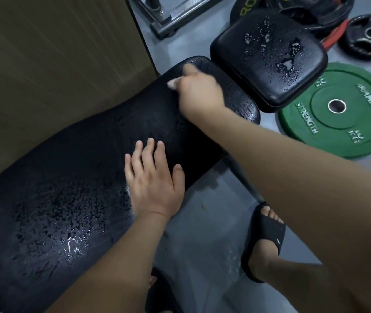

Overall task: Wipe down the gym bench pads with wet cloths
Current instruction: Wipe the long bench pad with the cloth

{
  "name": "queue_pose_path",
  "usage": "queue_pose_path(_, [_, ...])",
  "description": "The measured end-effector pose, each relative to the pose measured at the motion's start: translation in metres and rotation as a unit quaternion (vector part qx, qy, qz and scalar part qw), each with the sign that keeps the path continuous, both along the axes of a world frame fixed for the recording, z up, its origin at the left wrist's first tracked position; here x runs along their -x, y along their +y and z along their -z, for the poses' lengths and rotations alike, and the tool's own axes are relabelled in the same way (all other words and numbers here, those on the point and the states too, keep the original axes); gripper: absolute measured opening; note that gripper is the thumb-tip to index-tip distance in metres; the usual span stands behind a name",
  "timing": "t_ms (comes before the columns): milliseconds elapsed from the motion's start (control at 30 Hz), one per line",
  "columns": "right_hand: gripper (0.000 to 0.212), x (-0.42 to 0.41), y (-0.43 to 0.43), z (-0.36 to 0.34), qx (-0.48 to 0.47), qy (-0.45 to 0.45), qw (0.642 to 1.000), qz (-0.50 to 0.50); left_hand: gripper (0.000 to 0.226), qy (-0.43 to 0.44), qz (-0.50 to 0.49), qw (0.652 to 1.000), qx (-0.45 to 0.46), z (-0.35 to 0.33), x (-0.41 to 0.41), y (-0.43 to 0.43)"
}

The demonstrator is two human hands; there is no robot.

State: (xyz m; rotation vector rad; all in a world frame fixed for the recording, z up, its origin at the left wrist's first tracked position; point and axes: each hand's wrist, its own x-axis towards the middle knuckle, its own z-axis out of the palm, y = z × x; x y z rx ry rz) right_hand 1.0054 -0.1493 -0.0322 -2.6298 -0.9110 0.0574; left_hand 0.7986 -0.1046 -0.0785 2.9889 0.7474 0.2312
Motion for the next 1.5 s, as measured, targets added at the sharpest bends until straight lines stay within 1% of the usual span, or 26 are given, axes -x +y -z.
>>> queue_pose_path(100, [0.029,0.033,0.002,0.005,-0.010,-0.013,0.989,-0.145,0.064,-0.002,-0.001,1.000,0.004,-0.001,0.000,0.000])
queue_pose_path(133, [0.027,0.031,-0.001,0.005,-0.008,-0.013,0.986,-0.166,0.064,-0.002,0.000,1.000,0.002,-0.001,0.000,0.000])
queue_pose_path(167, [0.025,0.021,-0.004,0.001,-0.007,-0.007,0.988,-0.156,0.064,-0.002,0.001,1.000,0.001,-0.001,0.000,0.000])
queue_pose_path(200, [0.024,0.006,-0.006,-0.002,-0.009,0.003,0.992,-0.122,0.064,-0.001,0.001,1.000,0.001,-0.001,0.000,0.000])
queue_pose_path(300, [0.028,-0.045,-0.015,-0.003,0.017,-0.006,1.000,0.006,0.064,0.006,0.002,1.000,0.004,0.000,0.001,0.000])
queue_pose_path(367, [0.036,-0.064,-0.022,-0.001,0.030,-0.002,0.999,0.043,0.064,0.012,0.003,1.000,0.005,-0.001,0.000,0.000])
queue_pose_path(400, [0.038,-0.064,-0.024,-0.001,0.033,0.007,0.998,0.048,0.064,0.013,0.002,1.000,0.005,-0.001,0.000,0.000])
queue_pose_path(500, [0.027,-0.031,-0.037,-0.003,0.040,0.021,0.997,0.059,0.064,0.008,0.000,1.000,0.011,-0.002,0.000,0.000])
queue_pose_path(633, [0.025,0.018,-0.066,0.009,0.012,-0.023,0.999,0.041,0.063,0.002,-0.001,1.000,0.019,-0.003,0.000,0.000])
queue_pose_path(667, [0.027,0.020,-0.074,0.013,-0.002,-0.024,0.999,0.041,0.063,0.000,-0.001,1.000,0.022,-0.003,0.000,0.000])
queue_pose_path(733, [0.039,0.019,-0.089,0.015,-0.018,-0.016,0.999,0.036,0.063,-0.005,-0.002,1.000,0.026,-0.003,0.000,-0.001])
queue_pose_path(767, [0.041,0.016,-0.097,0.014,-0.025,-0.015,0.999,0.037,0.063,-0.006,-0.002,1.000,0.027,-0.003,0.001,-0.001])
queue_pose_path(833, [0.038,0.005,-0.117,0.011,-0.053,-0.025,0.996,0.062,0.063,-0.005,-0.001,1.000,0.028,-0.001,0.001,0.000])
queue_pose_path(933, [0.035,-0.020,-0.145,0.008,-0.073,-0.044,0.986,0.141,0.063,-0.005,0.001,1.000,0.031,0.000,0.001,0.001])
queue_pose_path(967, [0.035,-0.027,-0.151,0.007,-0.062,-0.047,0.983,0.166,0.063,-0.004,0.001,0.999,0.032,0.000,0.001,0.001])
queue_pose_path(1033, [0.034,-0.036,-0.158,0.006,-0.006,-0.042,0.979,0.199,0.063,-0.001,0.003,0.999,0.034,0.001,0.002,0.001])
queue_pose_path(1133, [0.030,-0.032,-0.162,0.001,0.042,-0.055,0.978,0.198,0.063,0.005,0.006,0.999,0.039,0.001,0.001,0.003])
queue_pose_path(1233, [0.037,-0.013,-0.166,-0.011,0.066,-0.067,0.975,0.203,0.061,0.023,0.006,0.999,0.047,-0.003,0.000,0.003])
queue_pose_path(1300, [0.041,0.008,-0.170,-0.022,0.082,-0.061,0.975,0.200,0.060,0.046,0.000,0.997,0.066,-0.009,-0.001,0.001])
queue_pose_path(1333, [0.041,0.020,-0.172,-0.027,0.089,-0.049,0.976,0.193,0.061,0.065,-0.003,0.994,0.091,-0.015,-0.001,0.001])
queue_pose_path(1433, [0.036,0.059,-0.171,-0.041,0.105,-0.005,0.983,0.151,0.066,0.124,0.006,0.970,0.208,-0.040,-0.004,0.012])
queue_pose_path(1500, [0.031,0.084,-0.165,-0.050,0.121,0.020,0.986,0.112,0.061,0.141,-0.004,0.950,0.279,-0.066,0.003,0.025])
